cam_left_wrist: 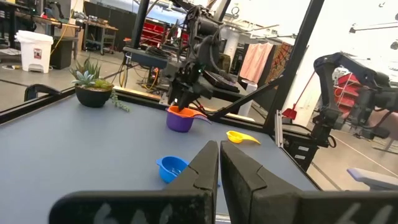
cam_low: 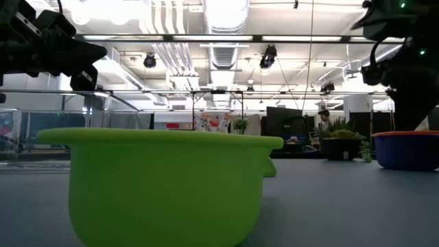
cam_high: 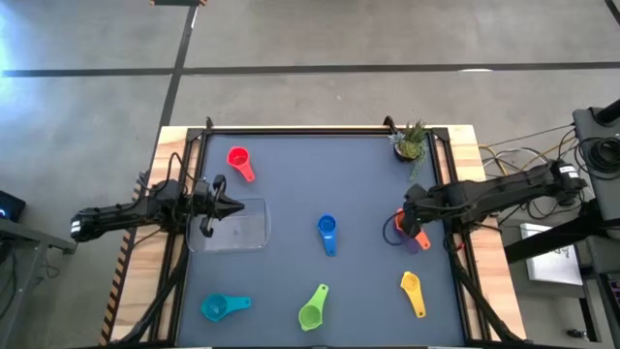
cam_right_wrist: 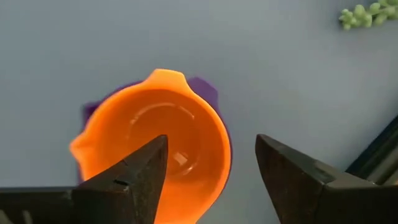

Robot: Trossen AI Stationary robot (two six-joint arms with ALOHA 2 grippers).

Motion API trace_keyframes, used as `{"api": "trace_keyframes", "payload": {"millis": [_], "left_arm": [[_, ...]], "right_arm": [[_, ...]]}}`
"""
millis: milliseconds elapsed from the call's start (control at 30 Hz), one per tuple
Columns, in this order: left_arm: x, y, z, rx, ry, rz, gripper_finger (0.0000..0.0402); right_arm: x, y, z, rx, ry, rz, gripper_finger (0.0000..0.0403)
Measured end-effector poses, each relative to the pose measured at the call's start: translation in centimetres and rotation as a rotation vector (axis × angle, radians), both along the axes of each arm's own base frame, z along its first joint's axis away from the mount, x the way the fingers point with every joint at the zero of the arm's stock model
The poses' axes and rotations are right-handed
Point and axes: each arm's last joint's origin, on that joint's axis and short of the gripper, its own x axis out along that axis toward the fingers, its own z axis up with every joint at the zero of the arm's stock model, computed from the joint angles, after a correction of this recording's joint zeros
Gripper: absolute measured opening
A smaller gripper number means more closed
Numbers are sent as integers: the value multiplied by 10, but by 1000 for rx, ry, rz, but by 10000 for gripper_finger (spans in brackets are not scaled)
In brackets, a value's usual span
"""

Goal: Nest measuring cups in basket
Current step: Move the stacked measuring cups to the top center of the table

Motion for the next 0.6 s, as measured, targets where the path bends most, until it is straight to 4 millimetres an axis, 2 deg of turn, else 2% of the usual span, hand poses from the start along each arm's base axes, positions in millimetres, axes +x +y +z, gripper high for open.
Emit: {"api": "trace_keyframes", "payload": {"millis": [167,267,600], "left_arm": [[0,0,0,0,0,0,0],[0,0,0,0,0,0,0],[0,0,0,0,0,0,0]], "right_arm": [[4,0,-5,-19,38,-12,240],[5,0,-6,-18,39,-9,224],[2,0,-14,-13,63,12,96]]}}
